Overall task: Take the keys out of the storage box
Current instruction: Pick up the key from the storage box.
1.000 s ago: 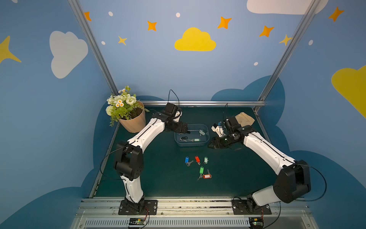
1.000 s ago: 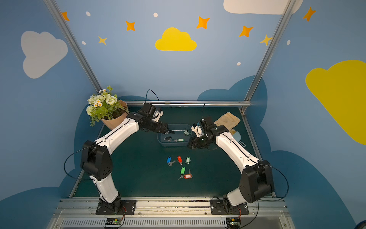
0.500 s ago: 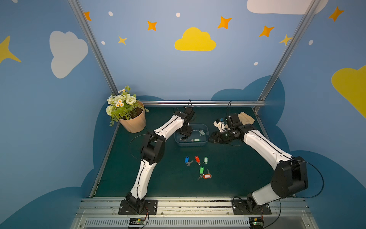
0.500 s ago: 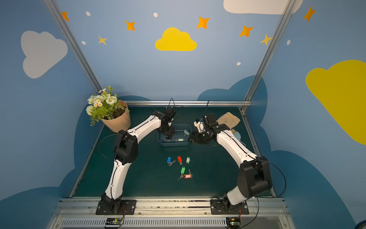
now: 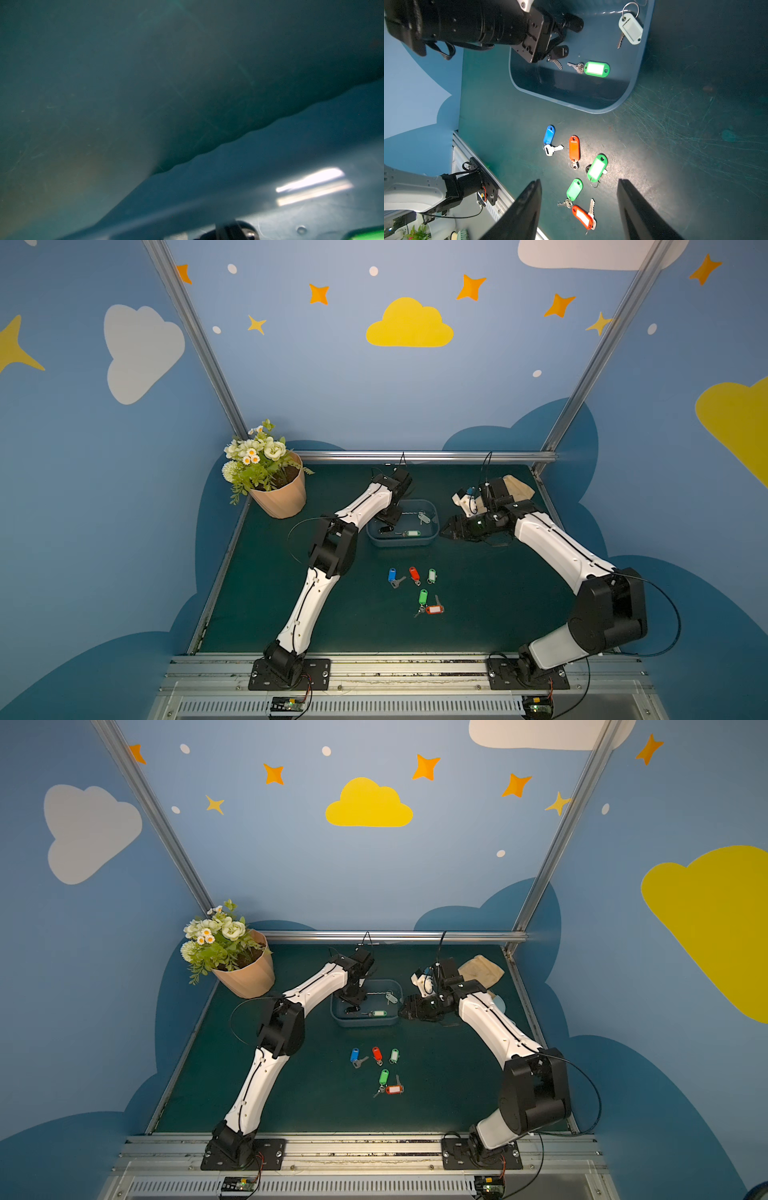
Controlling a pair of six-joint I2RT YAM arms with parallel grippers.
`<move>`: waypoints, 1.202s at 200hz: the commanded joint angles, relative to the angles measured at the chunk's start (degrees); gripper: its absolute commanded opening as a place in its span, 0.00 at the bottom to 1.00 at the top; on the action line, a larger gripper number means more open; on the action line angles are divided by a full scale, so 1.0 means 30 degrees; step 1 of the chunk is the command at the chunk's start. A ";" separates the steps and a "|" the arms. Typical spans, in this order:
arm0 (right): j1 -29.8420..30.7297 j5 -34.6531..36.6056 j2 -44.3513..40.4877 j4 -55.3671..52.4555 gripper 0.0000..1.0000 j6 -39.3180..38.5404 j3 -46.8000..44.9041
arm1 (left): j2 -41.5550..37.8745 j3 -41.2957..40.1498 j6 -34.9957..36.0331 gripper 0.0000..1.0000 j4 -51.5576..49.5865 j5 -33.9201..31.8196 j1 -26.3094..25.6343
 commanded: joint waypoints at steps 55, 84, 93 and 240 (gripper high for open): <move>-0.0144 -0.1164 -0.0009 -0.0276 0.62 -0.0612 0.0414 | 0.0566 0.0826 0.0484 0.22 0.0464 -0.0627 -0.0640; -0.0140 -0.1274 0.0086 -0.0274 0.61 -0.0632 0.0385 | 0.0267 0.0824 0.0592 0.16 0.0553 -0.0754 -0.0840; -0.0137 -0.1344 0.0130 -0.0233 0.61 -0.0647 0.0378 | 0.0134 0.0797 0.0625 0.13 0.0579 -0.0756 -0.0862; -0.0217 -0.2262 0.1493 0.0718 0.60 -0.0772 0.1074 | -0.6057 -0.3250 -0.0261 0.03 0.0562 -0.0315 -0.1272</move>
